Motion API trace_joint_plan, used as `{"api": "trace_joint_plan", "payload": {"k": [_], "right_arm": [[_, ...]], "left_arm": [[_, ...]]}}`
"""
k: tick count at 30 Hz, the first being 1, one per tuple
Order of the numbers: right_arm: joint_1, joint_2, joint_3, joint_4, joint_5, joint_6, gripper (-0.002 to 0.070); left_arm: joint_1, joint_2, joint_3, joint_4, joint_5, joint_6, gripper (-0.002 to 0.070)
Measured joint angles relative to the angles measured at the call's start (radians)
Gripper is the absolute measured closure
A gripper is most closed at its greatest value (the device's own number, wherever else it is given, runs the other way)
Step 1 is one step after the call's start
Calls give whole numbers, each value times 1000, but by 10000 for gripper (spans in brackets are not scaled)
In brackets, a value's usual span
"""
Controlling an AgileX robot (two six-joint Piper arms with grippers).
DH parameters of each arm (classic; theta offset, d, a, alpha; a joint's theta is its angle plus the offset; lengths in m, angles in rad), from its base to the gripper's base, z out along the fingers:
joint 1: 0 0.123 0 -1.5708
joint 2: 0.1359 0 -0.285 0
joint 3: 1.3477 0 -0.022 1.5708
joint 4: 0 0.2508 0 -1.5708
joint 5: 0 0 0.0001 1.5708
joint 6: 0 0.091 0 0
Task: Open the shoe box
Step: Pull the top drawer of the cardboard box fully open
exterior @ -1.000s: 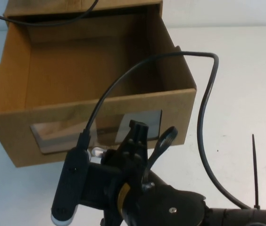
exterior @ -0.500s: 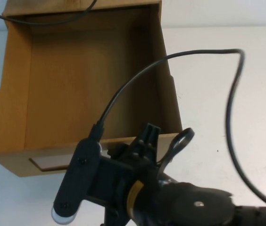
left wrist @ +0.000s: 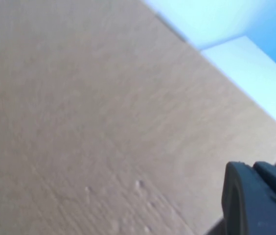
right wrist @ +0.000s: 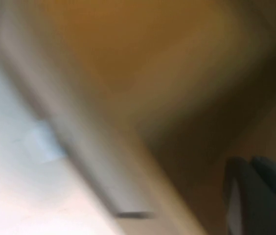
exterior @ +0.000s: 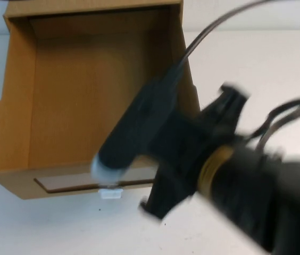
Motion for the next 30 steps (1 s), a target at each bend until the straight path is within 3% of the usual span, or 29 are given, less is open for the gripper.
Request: {"api": "trace_joint_plan", "payload": {"k": [4,8,14,19,23,30], "right_arm": [[-158,-34,-58,11,11,0,686],[-399,-84,-76,91,-66,-33,687],[-800,-119,-75,487,-208,-277,689],[-1051,-128,-25,786,-294,-513,689],[-1143,-164,84,985,-400,-656,689],[-1153,-287,318,1108,-668,-721,689]], "left_arm": [[-31,-68,3,80,2,5,680],[-71,-168,87,130,4,10,680],[-90,-379,393,137,-13,53,680],[-90,-621,766,189,-221,80,680],[-90,-876,1105,203,-461,114,680],[-90,-1279,1678,175,-918,142,680]]}}
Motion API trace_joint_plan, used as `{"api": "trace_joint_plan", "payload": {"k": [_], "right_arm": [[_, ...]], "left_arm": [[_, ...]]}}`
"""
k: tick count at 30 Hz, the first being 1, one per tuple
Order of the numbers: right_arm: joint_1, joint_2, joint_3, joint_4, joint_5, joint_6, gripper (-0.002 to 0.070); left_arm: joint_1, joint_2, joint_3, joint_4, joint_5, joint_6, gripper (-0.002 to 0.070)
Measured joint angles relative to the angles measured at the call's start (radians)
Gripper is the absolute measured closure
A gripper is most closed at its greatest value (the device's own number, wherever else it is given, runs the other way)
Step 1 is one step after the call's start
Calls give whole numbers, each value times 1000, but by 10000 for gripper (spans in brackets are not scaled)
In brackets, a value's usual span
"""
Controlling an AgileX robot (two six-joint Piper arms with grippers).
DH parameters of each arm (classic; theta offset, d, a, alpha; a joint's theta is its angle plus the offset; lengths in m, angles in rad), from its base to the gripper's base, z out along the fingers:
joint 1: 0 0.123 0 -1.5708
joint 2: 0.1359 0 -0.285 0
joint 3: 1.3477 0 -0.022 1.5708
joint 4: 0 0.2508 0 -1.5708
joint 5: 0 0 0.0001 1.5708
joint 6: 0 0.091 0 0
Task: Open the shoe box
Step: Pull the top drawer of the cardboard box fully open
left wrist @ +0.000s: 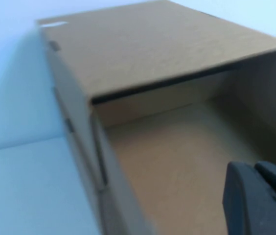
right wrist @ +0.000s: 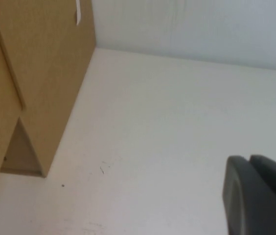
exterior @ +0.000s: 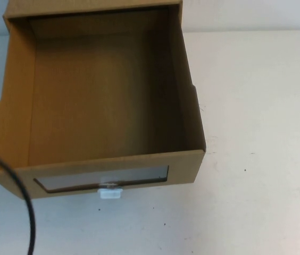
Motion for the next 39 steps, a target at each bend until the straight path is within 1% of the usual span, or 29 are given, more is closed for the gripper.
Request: {"api": "trace_joint_plan", "payload": {"k": [3,9,13,17,21,24,34,39], "right_arm": [[0,-59,113,12,-100,-4,689],[0,-201,351,50,-300,-4,689],[6,-265,451,84,-411,-4,689],[20,-288,528,90,-518,-4,689],[20,-288,547,102,-583,10,689],[20,-288,550,103,-597,14,689],[20,-288,552,106,-595,19,690],[20,-288,552,107,-555,19,689]], "left_arm": [[0,-168,206,-2,-91,8,680],[0,-416,481,-13,-142,3,680],[0,-510,602,-27,-153,-42,680],[0,-529,718,-32,-183,-54,680],[0,-531,748,-35,-184,-56,680],[0,-531,748,-51,-190,-56,680],[0,-531,748,-60,-187,-66,680],[0,-531,748,-60,-184,-68,680]]}}
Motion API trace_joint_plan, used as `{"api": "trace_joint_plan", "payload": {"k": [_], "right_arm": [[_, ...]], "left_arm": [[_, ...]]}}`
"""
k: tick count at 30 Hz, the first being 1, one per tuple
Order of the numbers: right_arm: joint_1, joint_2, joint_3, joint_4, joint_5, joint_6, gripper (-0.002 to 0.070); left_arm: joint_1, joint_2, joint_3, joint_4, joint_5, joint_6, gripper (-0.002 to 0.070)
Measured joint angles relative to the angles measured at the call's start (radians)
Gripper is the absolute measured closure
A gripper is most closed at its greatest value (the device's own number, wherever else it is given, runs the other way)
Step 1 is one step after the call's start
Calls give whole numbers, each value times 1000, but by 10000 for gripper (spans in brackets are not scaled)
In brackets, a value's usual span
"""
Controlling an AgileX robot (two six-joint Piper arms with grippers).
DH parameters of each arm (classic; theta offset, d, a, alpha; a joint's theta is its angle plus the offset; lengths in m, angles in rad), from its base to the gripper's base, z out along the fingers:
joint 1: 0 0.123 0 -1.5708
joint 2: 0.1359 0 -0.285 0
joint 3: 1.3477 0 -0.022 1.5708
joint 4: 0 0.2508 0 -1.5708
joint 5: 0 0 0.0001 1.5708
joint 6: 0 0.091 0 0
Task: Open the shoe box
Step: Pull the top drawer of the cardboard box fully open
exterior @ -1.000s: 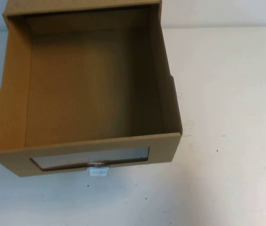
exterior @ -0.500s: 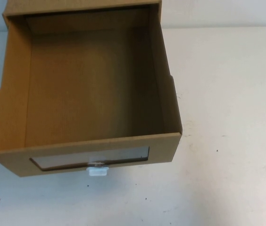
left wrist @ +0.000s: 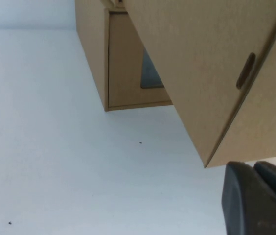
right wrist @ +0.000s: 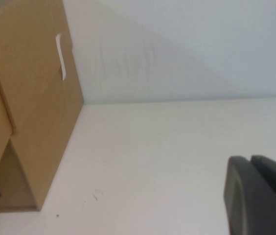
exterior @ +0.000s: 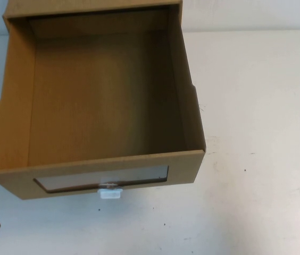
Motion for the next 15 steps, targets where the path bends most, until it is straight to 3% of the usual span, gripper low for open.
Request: {"api": "trace_joint_plan", "payload": {"k": [15], "right_arm": [[0,-7,0,0,50,-34,690]], "left_arm": [[0,0,0,-2,0,-2,680]]}}
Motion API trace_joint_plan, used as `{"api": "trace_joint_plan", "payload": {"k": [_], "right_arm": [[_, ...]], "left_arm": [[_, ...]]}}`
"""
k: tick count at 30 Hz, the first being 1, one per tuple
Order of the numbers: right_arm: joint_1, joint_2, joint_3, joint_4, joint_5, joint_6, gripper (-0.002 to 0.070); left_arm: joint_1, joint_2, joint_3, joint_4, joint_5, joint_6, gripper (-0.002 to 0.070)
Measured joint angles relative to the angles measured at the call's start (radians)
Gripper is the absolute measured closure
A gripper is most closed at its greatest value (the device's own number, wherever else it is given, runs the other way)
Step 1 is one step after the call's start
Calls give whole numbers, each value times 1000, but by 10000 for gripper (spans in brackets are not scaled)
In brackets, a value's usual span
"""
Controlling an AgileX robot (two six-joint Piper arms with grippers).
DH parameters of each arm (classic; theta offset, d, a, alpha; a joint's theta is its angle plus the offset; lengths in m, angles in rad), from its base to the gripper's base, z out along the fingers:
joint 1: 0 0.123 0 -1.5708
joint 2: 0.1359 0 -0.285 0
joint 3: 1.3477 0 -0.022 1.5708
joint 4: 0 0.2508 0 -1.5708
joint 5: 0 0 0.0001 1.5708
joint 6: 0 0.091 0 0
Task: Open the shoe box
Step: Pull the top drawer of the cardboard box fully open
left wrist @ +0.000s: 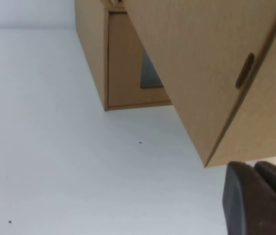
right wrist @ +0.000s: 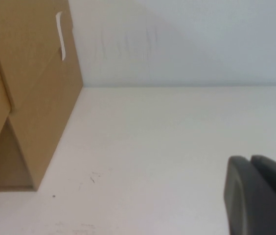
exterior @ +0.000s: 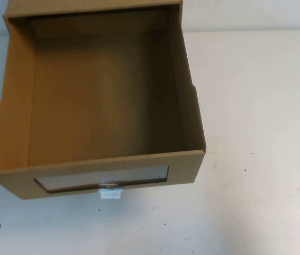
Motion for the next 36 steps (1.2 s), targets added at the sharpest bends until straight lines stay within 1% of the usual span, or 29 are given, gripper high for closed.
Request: {"api": "trace_joint_plan", "payload": {"k": [3,7,10,15,18,20,28,36], "right_arm": [[-12,-41,8,0,27,-39,689],[-83,-141,73,0,67,-63,690],[-146,-274,171,0,82,-67,689],[-226,-572,369,0,94,-69,689],[-243,-711,410,0,145,-69,690],[-247,-787,411,0,216,-71,689],[-257,-813,411,-5,506,-71,690],[-257,-813,411,-5,544,-71,689]], "left_arm": [[0,0,0,0,0,0,680],[0,0,0,0,0,0,680],[0,0,0,0,0,0,680],[0,0,0,0,0,0,680],[0,0,0,0,0,0,680],[0,0,0,0,0,0,680],[0,-1,0,0,2,0,680],[0,-1,0,0,2,0,680]]}}
